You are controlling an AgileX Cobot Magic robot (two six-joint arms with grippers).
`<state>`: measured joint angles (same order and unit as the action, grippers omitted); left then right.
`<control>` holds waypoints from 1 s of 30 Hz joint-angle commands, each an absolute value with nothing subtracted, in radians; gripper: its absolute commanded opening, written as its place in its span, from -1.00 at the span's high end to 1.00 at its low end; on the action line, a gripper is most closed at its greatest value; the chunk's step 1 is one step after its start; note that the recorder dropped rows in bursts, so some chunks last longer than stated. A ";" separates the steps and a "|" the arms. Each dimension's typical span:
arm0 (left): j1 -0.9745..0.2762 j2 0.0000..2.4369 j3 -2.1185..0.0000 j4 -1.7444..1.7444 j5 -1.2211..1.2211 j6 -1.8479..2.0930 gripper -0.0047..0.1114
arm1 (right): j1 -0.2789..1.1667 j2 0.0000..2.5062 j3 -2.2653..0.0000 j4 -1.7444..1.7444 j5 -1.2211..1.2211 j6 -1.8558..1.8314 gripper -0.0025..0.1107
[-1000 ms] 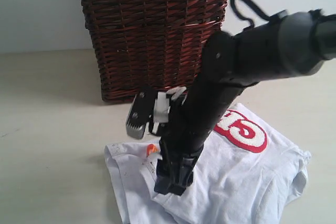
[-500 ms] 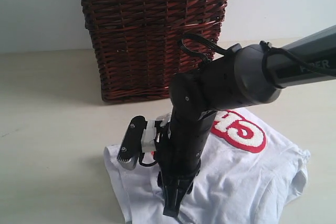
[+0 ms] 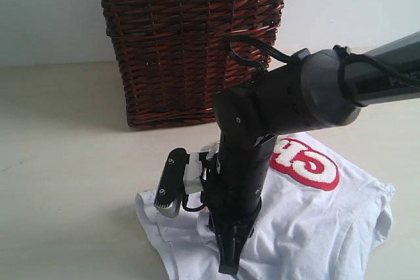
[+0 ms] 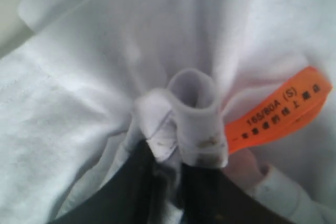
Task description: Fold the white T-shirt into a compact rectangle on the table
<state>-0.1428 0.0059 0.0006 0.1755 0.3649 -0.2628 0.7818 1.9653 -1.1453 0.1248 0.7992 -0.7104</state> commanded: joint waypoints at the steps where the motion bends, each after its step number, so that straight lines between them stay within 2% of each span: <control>1: -0.149 0.000 0.000 0.171 0.357 -0.264 0.91 | 0.779 1.943 -1.141 0.125 0.799 -0.758 0.05; 3: -0.149 0.000 0.000 0.171 0.357 -0.264 0.91 | 0.779 1.921 -1.141 0.129 0.790 -0.758 -0.13; 4: -0.149 0.000 0.000 0.171 0.357 -0.264 0.91 | 0.779 1.903 -1.141 0.129 0.790 -0.758 -0.16; 11: -0.149 0.000 0.000 0.171 0.357 -0.264 0.91 | 0.767 1.814 -1.135 0.135 0.945 -0.758 -0.13; 19: -0.149 0.000 0.000 0.171 0.357 -0.264 0.91 | 0.765 1.866 -1.000 0.136 0.821 -0.758 -0.11; 22: -0.149 0.000 0.000 0.171 0.357 -0.264 0.91 | 0.765 1.875 -0.971 0.137 0.768 -0.750 0.10; 27: -0.149 0.000 0.000 0.171 0.357 -0.264 0.91 | 0.765 1.840 -0.969 0.144 0.763 -0.729 0.86; 28: -0.149 0.000 0.000 0.171 0.357 -0.264 0.91 | 0.765 1.829 -0.969 0.144 0.763 -0.729 0.96; 30: -0.149 0.000 0.000 0.171 0.357 -0.264 0.91 | 0.765 1.804 -0.975 0.142 0.765 -0.729 0.96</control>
<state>-0.1428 0.0059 0.0006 0.1755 0.3649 -0.2628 0.7678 1.8417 -0.9735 0.1320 0.7619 -0.7310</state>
